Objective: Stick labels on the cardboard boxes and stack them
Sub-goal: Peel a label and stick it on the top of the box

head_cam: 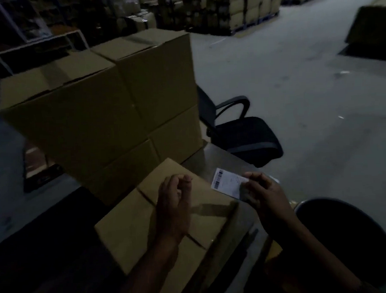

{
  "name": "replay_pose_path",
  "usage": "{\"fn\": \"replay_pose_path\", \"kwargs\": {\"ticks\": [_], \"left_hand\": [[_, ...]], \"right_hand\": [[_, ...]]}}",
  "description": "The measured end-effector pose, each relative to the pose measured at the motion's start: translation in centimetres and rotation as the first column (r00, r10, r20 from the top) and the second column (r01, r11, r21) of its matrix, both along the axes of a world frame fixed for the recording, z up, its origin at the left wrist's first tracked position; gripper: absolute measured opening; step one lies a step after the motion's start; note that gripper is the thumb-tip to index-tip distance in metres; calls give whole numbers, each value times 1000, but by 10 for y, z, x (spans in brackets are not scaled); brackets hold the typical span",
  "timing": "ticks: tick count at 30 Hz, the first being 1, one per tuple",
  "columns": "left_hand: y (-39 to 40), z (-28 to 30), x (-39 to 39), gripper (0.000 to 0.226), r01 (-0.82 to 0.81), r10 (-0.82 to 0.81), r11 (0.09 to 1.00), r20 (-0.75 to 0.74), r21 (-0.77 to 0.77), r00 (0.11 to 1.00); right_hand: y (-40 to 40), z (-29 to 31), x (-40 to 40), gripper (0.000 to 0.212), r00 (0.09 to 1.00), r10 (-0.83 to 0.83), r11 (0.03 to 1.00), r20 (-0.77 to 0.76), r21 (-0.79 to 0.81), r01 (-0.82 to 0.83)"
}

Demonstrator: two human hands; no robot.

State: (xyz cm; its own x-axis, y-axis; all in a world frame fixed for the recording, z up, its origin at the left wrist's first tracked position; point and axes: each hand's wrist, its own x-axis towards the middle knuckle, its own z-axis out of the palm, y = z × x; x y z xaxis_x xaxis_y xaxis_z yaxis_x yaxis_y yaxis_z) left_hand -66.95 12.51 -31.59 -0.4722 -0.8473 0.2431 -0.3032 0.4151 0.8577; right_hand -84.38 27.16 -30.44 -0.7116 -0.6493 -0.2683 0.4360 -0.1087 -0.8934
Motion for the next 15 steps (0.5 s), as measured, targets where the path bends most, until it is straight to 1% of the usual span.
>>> {"fn": "replay_pose_path", "kwargs": {"ticks": [2, 4, 6, 7, 8, 10, 12, 13, 15], "left_hand": [[20, 2, -38, 52, 126, -126, 985, 12, -116, 992], [42, -1, -74, 41, 252, -253, 958, 15, -138, 967], [65, -7, -105, 37, 333, -333, 931, 26, -152, 942], [77, -13, -121, 38, 364, -363, 916, 37, -170, 931], [90, -16, -135, 40, 400, -398, 900, 52, -174, 916], [112, -28, -160, 42, 499, -489, 860, 113, -104, 865], [131, -49, -183, 44, 615, -588, 788, 260, -27, 766], [139, -62, -193, 45, 672, -636, 740, 337, 12, 694], [154, -85, -209, 46, 759, -706, 642, 468, 106, 532]], "right_hand": [[26, -6, -17, 18, 993, -120, 993, -5, 5, 120], [55, -14, -34, 17, 976, -216, 976, -18, 32, 217], [87, -24, -50, 11, 944, -330, 941, -19, 72, 331], [105, -31, -59, 9, 922, -383, 915, -58, 115, 388], [122, -39, -67, 8, 897, -423, 881, -130, 175, 440], [153, -63, -83, 8, 845, -464, 792, -266, 302, 530], [177, -94, -98, 6, 809, -488, 688, -328, 426, 588], [186, -110, -105, 5, 804, -476, 631, -355, 499, 594], [199, -138, -115, 7, 819, -400, 530, -412, 625, 574]]}}
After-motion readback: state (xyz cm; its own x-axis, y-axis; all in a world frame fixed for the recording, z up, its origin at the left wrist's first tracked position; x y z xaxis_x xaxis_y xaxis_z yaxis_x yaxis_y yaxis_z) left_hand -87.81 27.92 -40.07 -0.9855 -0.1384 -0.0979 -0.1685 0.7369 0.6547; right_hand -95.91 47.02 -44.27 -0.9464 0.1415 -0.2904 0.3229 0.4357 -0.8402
